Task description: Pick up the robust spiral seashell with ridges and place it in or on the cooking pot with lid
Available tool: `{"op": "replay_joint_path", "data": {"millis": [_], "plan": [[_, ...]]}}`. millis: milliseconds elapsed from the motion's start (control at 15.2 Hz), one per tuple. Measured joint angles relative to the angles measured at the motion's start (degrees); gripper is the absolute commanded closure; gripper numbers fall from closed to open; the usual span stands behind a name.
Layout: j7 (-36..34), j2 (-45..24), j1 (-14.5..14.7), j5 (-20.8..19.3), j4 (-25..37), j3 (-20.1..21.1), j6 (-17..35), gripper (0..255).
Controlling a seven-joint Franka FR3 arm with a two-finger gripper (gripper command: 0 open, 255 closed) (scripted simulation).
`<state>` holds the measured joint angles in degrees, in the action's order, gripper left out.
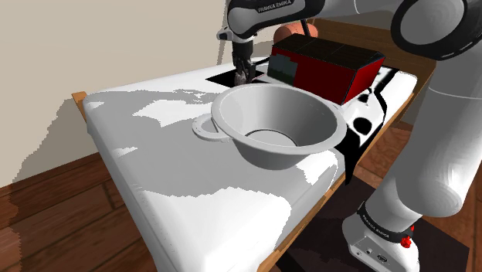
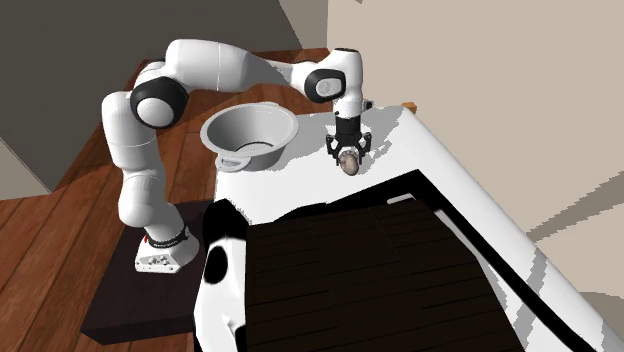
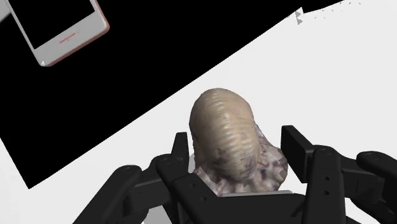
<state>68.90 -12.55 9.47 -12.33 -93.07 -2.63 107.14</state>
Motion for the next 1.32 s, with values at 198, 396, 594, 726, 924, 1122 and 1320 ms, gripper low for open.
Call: {"op": "replay_joint_path", "data": {"millis": [198, 396, 594, 726, 924, 1122, 1320], "plan": [[0.4, 0.1, 0.0, 0.1, 2.1, 0.0, -2.2, 255], [0.7, 0.2, 0.2, 0.2, 4.2, 0.1, -4.4, 255], [1.2, 0.1, 0.2, 0.3, 6.6, 0.1, -6.6, 255], [1.5, -0.2, 0.2, 0.4, 8.6, 0.1, -8.2, 255], [1.9, -0.6, 0.3, 0.5, 11.3, 0.1, -10.6, 255], [2.5, -0.8, 0.2, 0.5, 14.1, 0.1, -13.0, 255], [2.9, -1.4, 0.3, 0.6, 17.1, 0.1, -15.4, 255]]}}
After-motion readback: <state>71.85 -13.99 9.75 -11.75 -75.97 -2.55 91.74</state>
